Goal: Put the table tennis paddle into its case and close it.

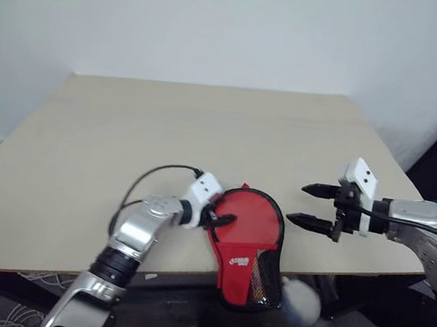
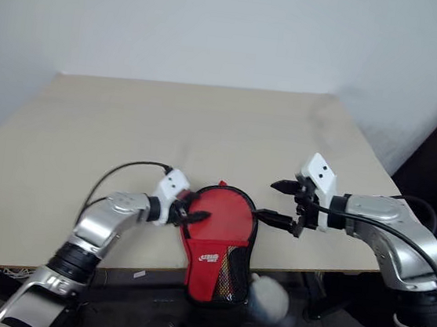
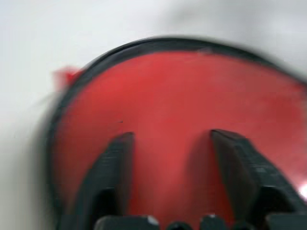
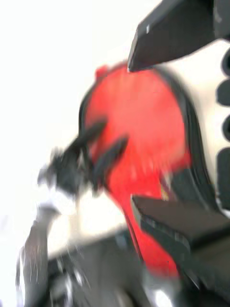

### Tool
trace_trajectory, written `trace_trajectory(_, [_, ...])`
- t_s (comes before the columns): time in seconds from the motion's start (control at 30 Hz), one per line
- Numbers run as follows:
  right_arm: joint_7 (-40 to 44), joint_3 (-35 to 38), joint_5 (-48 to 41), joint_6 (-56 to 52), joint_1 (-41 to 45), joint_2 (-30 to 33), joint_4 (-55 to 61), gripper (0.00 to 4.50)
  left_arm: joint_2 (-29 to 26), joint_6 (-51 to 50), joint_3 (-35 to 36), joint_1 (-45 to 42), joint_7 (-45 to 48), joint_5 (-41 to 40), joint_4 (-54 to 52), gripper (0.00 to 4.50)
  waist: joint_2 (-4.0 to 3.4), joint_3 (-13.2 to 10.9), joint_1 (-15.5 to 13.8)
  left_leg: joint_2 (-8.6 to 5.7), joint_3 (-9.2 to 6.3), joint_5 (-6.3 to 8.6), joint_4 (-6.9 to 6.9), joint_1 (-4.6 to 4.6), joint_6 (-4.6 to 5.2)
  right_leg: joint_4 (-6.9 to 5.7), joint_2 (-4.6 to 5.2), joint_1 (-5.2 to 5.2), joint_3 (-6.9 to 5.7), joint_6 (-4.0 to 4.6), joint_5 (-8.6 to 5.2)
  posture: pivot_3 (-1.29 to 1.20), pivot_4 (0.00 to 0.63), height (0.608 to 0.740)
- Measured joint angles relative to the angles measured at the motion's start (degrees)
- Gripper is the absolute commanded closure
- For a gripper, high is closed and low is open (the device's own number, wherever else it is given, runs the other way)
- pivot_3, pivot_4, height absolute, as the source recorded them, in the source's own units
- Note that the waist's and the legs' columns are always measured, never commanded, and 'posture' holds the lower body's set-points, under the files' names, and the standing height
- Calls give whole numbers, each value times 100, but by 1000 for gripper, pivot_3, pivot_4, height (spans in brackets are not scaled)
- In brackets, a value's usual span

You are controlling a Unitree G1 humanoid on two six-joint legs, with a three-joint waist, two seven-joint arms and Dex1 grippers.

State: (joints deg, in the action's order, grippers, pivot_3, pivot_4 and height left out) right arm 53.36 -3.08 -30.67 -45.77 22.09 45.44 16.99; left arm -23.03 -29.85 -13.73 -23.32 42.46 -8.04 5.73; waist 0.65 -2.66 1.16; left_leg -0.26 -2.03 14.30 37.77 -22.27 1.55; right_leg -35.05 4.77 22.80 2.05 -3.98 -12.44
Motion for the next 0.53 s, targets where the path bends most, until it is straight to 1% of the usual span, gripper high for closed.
trace_trajectory(0.03, [-60, -72, 53, -8, 48, -68, -88, 0, -139, -64, 136, -3, -4, 0, -60, 315, -4, 3, -7, -2, -2, -2, 1, -37, 2, -7, -4, 38, 1, -10, 11, 0, 0, 740])
trace_trajectory(0.07, [-123, -179, 131, -19, 149, -193, -220, 0, -330, -117, 269, -5, 15, -9, -74, 32, -4, 1, -10, -4, 0, -4, -1, -60, 1, -13, -6, 68, 8, 14, 28, 0, 0, 740])
trace_trajectory(0.2, [-282, -492, 390, 14, 481, -469, -550, 0, -732, -190, 730, -192, 152, -169, -59, 32, -8, -8, -52, -13, 5, -1, 3, -70, 6, -3, -4, 67, 10, 16, 30, 0, 0, 740])
trace_trajectory(0.33, [-456, -582, 613, 84, 759, -730, -771, 0, -1139, -195, 1233, -413, 202, -246, 170, 32, -5, -11, -54, -12, 10, 1, 6, -58, 11, 5, -4, 50, 8, 7, 26, 0, 0, 740])
trace_trajectory(0.4, [-510, -607, 680, 109, 761, -845, -862, 0, -1311, -190, 1430, -378, 197, -242, 346, 32, -5, -11, -50, -10, 13, 1, 6, -50, 11, 1, -4, 45, 9, -14, 13, 0, 0, 740])
trace_trajectory(0.53, [-586, -704, 815, 106, 736, -1007, -960, 0, -1404, -208, 1546, -48, 156, -221, 442, 32, -5, -12, -39, -9, 14, 0, 9, -49, 10, -13, -4, 50, 11, 1, 22, 0, 0, 740])
